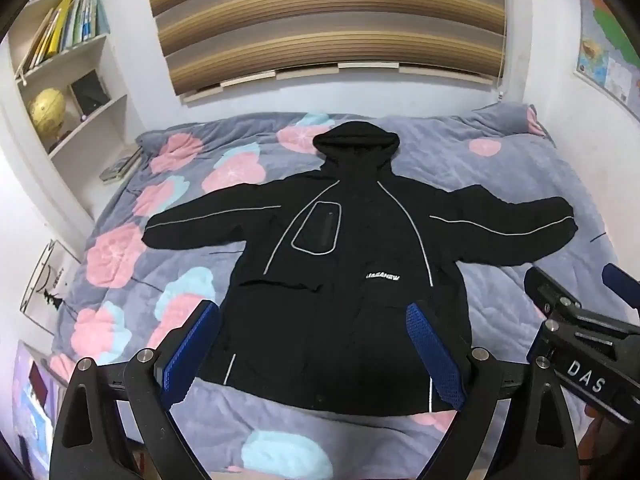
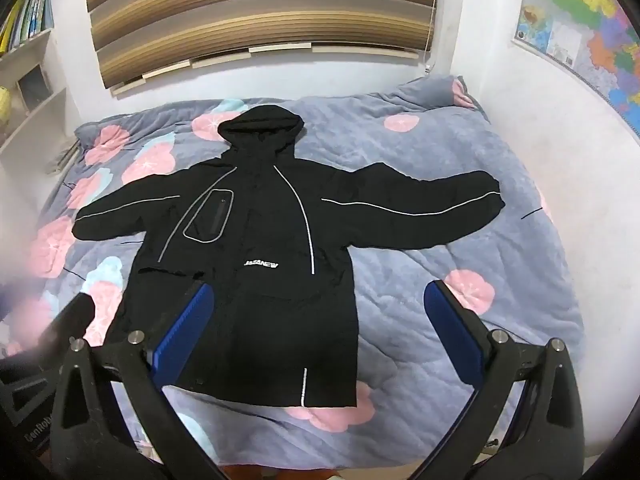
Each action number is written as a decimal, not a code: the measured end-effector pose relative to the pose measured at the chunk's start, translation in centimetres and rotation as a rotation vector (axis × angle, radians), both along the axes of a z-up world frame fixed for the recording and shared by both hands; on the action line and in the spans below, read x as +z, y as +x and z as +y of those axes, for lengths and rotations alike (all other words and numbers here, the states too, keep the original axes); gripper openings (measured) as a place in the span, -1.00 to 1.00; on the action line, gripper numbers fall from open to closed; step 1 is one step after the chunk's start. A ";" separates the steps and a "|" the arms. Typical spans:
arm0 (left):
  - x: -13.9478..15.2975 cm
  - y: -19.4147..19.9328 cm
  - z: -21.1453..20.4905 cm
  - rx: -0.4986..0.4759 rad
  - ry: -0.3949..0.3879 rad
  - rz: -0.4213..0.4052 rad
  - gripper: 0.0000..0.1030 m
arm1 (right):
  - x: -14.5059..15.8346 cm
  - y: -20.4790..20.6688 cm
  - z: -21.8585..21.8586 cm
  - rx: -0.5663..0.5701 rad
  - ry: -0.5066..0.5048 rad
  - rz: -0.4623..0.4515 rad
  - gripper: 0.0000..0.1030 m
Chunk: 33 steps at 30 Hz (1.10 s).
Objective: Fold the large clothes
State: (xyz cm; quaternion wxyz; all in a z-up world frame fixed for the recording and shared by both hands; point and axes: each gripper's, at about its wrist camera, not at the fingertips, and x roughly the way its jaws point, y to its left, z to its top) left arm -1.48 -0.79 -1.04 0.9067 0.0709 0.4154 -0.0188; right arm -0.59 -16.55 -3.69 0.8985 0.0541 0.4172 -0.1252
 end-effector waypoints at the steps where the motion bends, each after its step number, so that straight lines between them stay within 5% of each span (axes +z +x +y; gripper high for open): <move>1: 0.1 -0.2 0.3 0.008 0.003 -0.005 0.84 | 0.1 0.0 0.2 0.003 0.000 -0.006 0.99; 24: 2.1 2.1 7.2 0.081 -0.039 -0.070 0.84 | 1.6 1.3 5.2 -0.058 -0.141 -0.031 0.99; 33: 1.7 3.9 9.0 0.026 -0.058 -0.068 0.84 | 1.9 1.6 6.8 -0.125 -0.162 -0.030 0.99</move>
